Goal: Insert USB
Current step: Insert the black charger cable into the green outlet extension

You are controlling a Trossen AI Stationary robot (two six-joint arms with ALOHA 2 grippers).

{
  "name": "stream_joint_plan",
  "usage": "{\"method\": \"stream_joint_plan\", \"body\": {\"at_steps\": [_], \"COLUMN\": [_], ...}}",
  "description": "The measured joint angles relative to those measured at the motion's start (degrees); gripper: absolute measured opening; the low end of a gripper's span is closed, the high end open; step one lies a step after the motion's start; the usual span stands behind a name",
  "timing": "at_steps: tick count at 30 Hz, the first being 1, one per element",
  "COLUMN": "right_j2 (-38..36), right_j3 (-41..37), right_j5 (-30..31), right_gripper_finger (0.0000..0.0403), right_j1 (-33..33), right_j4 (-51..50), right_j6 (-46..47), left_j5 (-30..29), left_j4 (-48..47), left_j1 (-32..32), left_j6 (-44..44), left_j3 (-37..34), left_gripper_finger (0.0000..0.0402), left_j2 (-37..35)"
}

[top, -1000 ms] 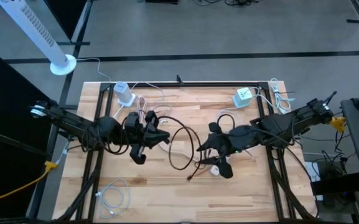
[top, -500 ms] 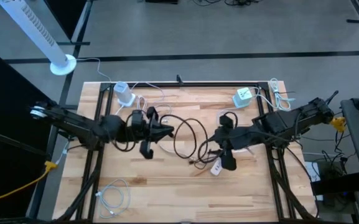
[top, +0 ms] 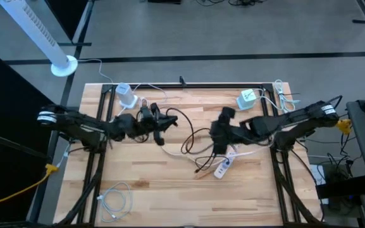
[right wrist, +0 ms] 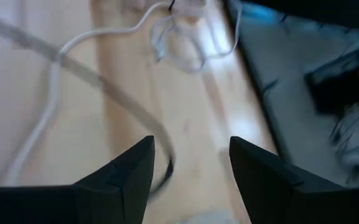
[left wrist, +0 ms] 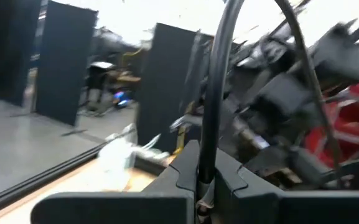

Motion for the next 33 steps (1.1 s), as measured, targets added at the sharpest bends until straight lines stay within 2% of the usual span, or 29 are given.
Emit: {"method": "stream_joint_plan", "body": {"at_steps": [4, 11, 20, 23, 25, 29, 31, 33], "right_j2": [0.07, -0.97, -1.14, -1.89, -2.68, -4.96, -5.88, -5.95], "right_j3": [-6.47, -10.98, -16.32, -16.29, -15.5, -14.68, -14.68, -14.68], "right_j5": [-1.89, -2.35, -22.56, -22.31, -19.76, -13.96, -15.12, -19.77], "right_gripper_finger": [0.0187, 0.0186, 0.0185, 0.0185, 0.0185, 0.0185, 0.0185, 0.0185], "right_j1": [-5.9, -12.95, -18.1, -19.43, -20.52, -22.29, -23.09, -23.69], "right_j4": [11.03, 11.29, 17.35, 19.7, 19.52, 19.69, 20.3, 19.81], "right_j6": [-10.14, -11.77, -16.44, -19.71, -22.3, -25.76, -26.19, -25.65], "left_j5": [1.25, 2.64, 9.54, 15.73, 19.1, 20.44, 20.5, 21.46], "left_j4": [0.41, 0.39, -3.13, -3.4, -3.39, -3.85, -4.56, -5.58], "left_j1": [4.38, 9.66, 17.66, 20.49, 21.86, 23.74, 24.56, 25.26], "left_j6": [0.32, 5.21, 10.96, 14.04, 15.98, 19.5, 20.02, 19.61], "left_j3": [0.76, 3.66, 9.82, 12.46, 14.39, 17.5, 18.57, 19.37], "left_gripper_finger": [0.0, 0.0, 0.0, 0.0, 0.0, 0.0, 0.0, 0.0], "left_j2": [4.75, 9.68, 13.29, 14.53, 15.1, 15.23, 15.23, 15.23]}}
